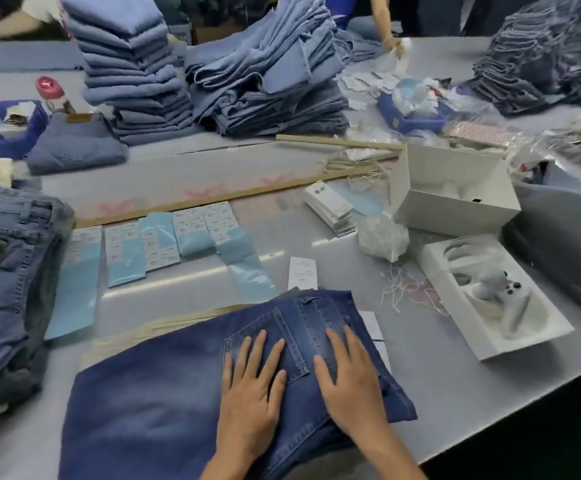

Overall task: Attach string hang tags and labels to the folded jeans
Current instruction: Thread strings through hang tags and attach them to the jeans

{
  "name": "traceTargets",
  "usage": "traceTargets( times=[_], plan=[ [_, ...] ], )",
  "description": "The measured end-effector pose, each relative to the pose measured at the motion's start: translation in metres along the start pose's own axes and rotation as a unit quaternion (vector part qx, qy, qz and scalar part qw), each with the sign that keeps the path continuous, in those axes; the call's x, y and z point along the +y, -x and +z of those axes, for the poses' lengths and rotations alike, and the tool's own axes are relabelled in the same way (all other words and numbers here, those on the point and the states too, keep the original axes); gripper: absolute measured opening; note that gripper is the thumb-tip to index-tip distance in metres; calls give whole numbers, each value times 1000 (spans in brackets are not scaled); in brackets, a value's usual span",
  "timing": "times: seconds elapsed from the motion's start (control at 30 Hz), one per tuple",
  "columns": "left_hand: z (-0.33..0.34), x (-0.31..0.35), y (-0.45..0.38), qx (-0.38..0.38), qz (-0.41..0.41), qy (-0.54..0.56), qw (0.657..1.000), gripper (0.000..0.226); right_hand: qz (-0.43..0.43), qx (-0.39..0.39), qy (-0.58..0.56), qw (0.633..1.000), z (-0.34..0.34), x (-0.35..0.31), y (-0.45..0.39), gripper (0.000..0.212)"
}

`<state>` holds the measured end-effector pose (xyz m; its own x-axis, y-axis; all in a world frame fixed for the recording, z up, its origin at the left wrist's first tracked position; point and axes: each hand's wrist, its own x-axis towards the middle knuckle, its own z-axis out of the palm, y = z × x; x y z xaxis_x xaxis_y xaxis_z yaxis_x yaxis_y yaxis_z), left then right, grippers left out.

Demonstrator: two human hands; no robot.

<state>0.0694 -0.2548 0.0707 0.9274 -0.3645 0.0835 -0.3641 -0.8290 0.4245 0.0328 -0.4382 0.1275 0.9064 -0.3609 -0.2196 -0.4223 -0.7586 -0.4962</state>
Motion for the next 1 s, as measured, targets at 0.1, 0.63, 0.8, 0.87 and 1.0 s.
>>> traceTargets(
  times=[0.1, 0.63, 0.8, 0.87, 1.0],
  plan=[
    [-4, 7, -1, -22, -14, 20, 999, 54, 42, 22, 8, 999, 3, -2, 3, 66],
    [-3, 2, -5, -7, 4, 40, 999, 51, 77, 53, -14, 995, 1, -9, -6, 64],
    [-5, -9, -12, 7, 14, 42, 999, 48, 164, 42, -201, 965, -15, -7, -25, 64],
    [-3, -13, -12, 8, 25, 44, 999, 48, 195, 8, -266, 944, -33, -6, -39, 56],
    [-9, -11, -10, -32, 21, 86, 996, 48, 170, -50, -254, 951, -64, -13, -51, 39]
  ],
)
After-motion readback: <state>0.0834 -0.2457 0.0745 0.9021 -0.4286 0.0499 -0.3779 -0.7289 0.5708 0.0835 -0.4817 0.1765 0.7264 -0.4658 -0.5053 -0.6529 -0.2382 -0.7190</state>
